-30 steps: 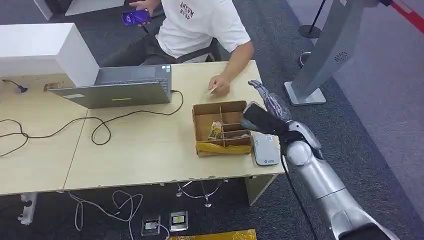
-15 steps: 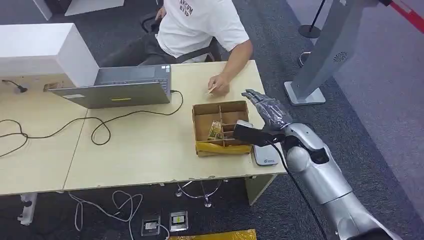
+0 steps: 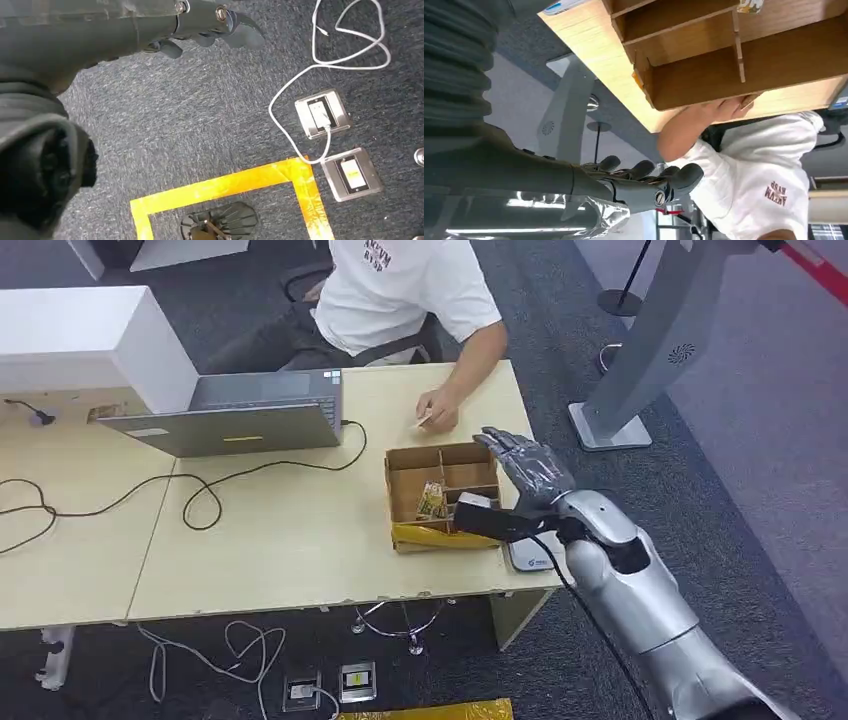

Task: Pass the card to the sensor for recognition and then transmit it.

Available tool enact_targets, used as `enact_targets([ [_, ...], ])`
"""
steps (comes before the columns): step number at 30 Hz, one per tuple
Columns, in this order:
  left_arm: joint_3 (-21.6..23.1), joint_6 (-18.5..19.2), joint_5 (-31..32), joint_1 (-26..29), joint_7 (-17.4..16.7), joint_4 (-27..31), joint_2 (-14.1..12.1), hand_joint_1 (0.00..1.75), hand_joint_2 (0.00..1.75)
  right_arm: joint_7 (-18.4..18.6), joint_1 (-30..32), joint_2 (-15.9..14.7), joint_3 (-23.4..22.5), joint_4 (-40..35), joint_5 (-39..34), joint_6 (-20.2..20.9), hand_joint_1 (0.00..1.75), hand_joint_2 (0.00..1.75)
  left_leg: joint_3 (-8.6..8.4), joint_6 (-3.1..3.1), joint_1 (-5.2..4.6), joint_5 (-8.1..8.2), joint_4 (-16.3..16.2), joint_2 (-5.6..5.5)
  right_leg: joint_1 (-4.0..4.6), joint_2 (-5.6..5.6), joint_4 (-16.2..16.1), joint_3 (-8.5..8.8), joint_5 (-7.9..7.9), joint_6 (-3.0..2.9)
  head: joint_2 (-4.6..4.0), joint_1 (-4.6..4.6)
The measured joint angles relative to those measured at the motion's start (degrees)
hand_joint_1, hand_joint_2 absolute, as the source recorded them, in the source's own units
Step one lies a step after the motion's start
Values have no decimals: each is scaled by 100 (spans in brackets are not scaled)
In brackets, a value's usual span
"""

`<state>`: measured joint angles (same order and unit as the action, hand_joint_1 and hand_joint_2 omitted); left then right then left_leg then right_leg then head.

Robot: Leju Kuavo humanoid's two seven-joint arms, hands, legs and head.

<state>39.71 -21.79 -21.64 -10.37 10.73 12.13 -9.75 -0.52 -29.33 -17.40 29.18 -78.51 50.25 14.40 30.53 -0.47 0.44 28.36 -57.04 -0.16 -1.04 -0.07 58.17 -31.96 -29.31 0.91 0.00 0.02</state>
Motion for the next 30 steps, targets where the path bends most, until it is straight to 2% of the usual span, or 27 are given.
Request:
enact_targets([
  [6,2,0,-35,29,0,2,4,0,0,92,117,87,175,44,172,-186,0,175,1,0,0,0,0,0,0,0,0,-1,0,0,0,-2],
  [25,17,2,-6,26,0,2,4,0,0,262,301,201,428,269,216,-138,0,175,1,0,0,0,0,-1,0,-3,0,-1,0,0,0,-2],
  [30,46,4,33,17,-13,4,4,0,0,365,294,208,463,356,288,-304,0,175,1,0,0,0,0,-1,0,-3,0,-1,0,0,0,-2],
])
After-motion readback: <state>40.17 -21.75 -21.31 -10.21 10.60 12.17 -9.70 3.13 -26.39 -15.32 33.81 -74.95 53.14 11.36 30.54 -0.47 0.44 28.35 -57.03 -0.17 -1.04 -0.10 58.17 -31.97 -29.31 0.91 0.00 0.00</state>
